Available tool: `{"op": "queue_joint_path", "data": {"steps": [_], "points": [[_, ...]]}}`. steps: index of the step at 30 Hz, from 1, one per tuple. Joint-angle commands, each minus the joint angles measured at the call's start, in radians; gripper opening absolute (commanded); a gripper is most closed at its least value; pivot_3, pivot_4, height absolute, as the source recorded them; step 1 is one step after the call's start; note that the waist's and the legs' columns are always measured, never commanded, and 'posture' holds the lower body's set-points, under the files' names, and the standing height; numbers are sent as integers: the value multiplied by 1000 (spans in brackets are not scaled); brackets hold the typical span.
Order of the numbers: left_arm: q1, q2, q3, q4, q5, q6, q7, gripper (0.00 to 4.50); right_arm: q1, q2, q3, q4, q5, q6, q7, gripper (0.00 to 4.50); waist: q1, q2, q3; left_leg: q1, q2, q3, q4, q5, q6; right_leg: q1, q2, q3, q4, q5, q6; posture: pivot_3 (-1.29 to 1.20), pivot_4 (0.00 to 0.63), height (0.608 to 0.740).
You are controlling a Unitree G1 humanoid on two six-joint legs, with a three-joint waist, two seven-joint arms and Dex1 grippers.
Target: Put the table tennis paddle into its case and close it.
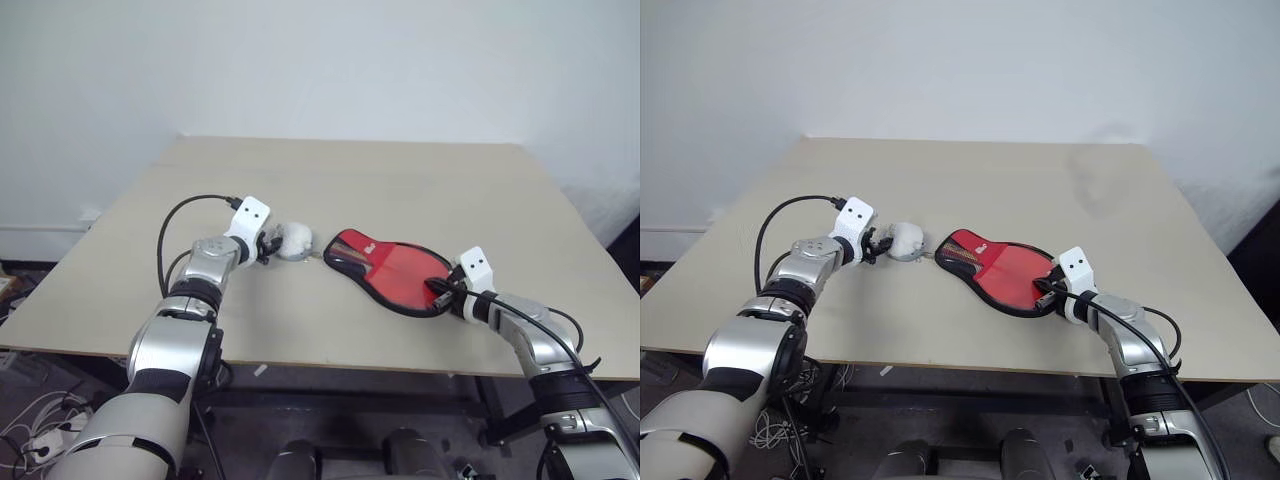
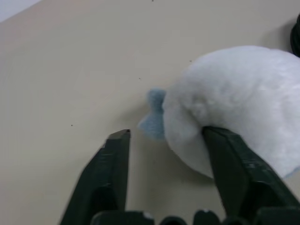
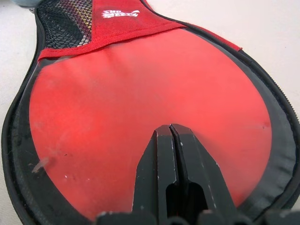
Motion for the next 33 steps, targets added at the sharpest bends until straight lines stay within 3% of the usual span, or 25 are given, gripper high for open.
{"op": "queue_joint_path", "data": {"steps": [1, 9, 14, 22, 33], "points": [[-36, 6, 36, -21, -12, -25, 18, 3877, 6, 8, 25, 15, -14, 15, 6, 0, 0, 0, 0, 0, 0, 0, 0, 0, 0, 0, 0, 0, 0, 0, 0, 0, 0, 740], [-21, 10, 195, -98, -125, -110, 114, 3877, -33, 49, -47, 8, 31, 3, -30, 0, 0, 0, 0, 0, 0, 0, 0, 0, 0, 0, 0, 0, 0, 0, 0, 0, 0, 740], [79, 5, 253, -253, -174, -123, 153, 3877, -48, 84, -116, -50, 88, 4, -58, 0, -1, 0, 0, -1, -1, 0, -2, 0, -1, -2, -1, 0, 0, 0, 0, 0, 0, 740], [374, -45, 319, -790, -256, 108, 281, 3877, -126, 171, -153, -105, 127, -26, -133, 0, 3, 1, 1, 0, 0, -1, -8, 1, -2, -5, -1, 0, 0, 4, -5, 0, 0, 740], [521, -68, 311, -1080, -268, 316, 324, 3877, -206, 208, -169, -41, 152, -87, -150, 0, 27, 1, 0, 0, -1, -1, -7, 3, -6, -3, 0, 0, -1, 4, -5, 0, 0, 740]]}}
